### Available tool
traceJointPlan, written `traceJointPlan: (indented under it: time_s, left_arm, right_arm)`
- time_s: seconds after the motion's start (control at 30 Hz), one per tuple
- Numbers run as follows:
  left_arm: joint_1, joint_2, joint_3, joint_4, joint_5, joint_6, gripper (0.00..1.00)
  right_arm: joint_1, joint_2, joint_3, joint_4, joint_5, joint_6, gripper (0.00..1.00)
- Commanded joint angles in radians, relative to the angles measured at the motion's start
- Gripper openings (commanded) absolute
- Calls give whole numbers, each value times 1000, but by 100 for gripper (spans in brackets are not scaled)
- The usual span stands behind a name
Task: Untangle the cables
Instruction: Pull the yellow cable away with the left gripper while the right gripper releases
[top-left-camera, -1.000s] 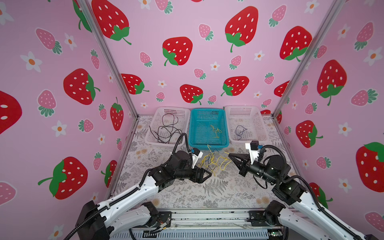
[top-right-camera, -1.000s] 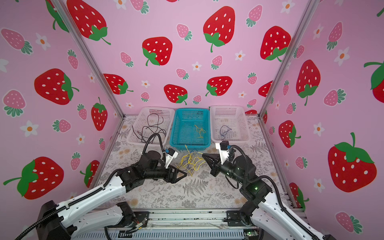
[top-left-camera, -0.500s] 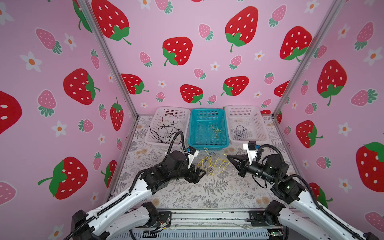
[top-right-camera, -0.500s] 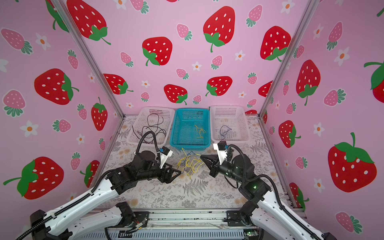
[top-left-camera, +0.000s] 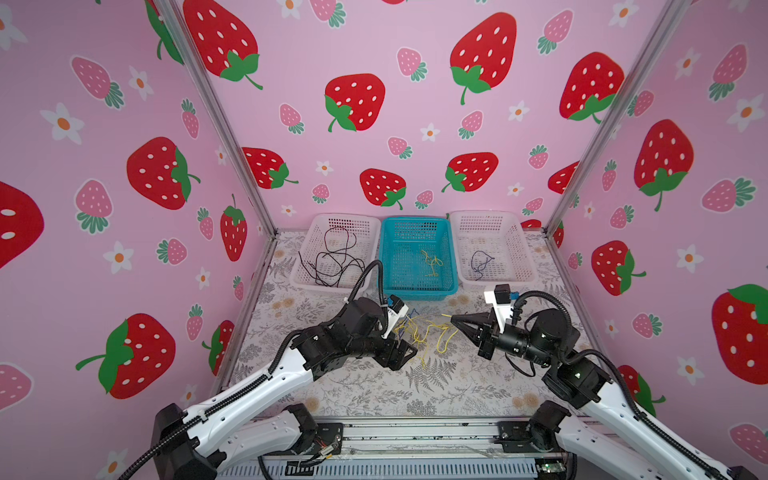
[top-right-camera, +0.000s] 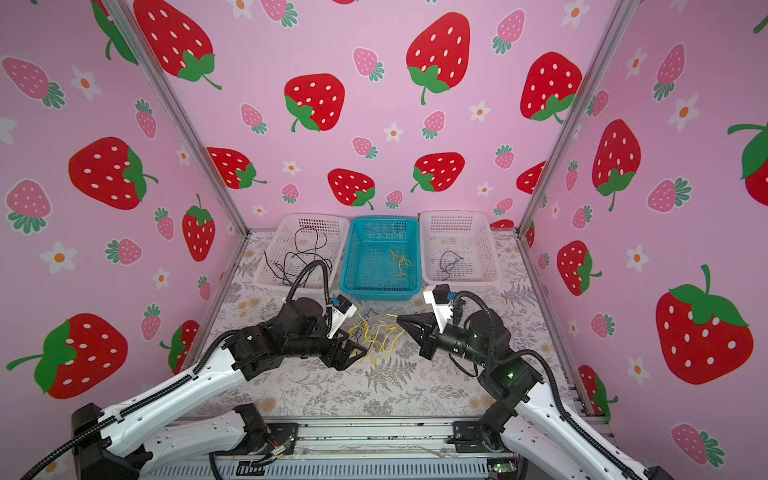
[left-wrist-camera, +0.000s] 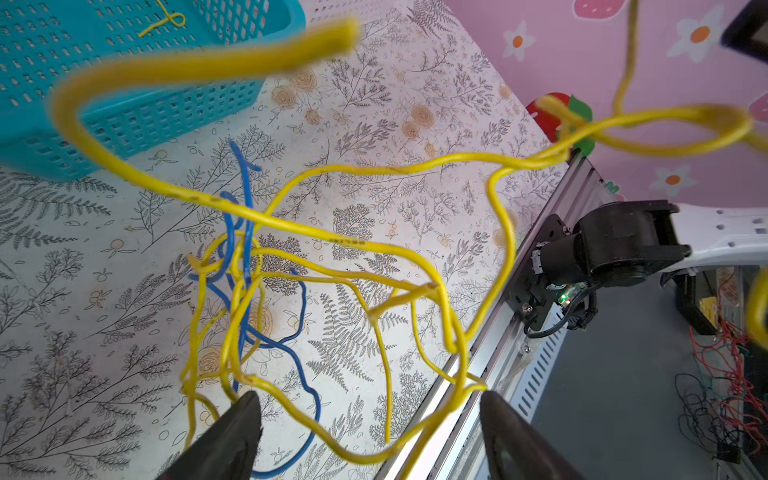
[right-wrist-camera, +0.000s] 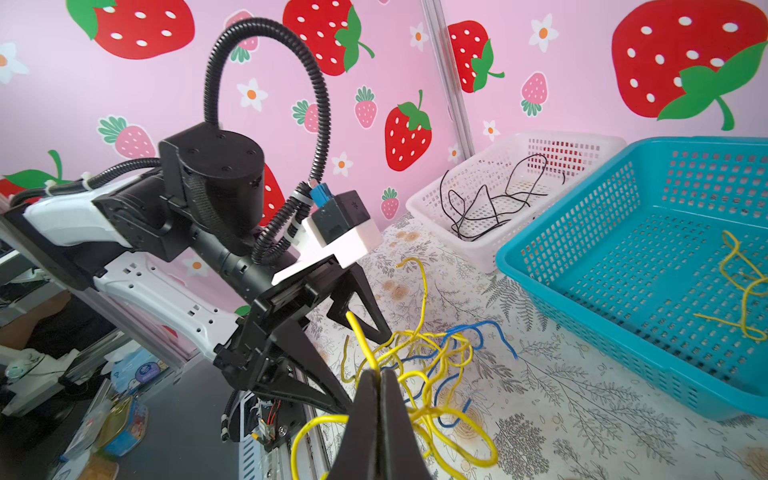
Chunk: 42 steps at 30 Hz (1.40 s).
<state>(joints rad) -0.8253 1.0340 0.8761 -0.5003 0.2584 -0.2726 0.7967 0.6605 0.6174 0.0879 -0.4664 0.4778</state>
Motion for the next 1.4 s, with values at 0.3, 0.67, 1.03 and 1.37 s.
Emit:
traceJointPlan:
  time_s: [0.3, 0.67, 1.03, 1.37]
  left_arm:
    - [-9, 51, 95, -48, -32, 41, 62]
    - [-14, 55, 89, -47, 19, 46, 33]
    - [-15, 8, 87, -117, 35, 53, 0]
    - [-8, -289, 50, -108, -8, -42, 0]
  right_arm:
    - [6, 5, -13, 86, -90, 23, 0]
    - [6, 3, -22, 81, -58, 26, 0]
    - [6, -1, -58, 8, 183, 52, 0]
    - [0, 84, -156, -92, 486, 128, 0]
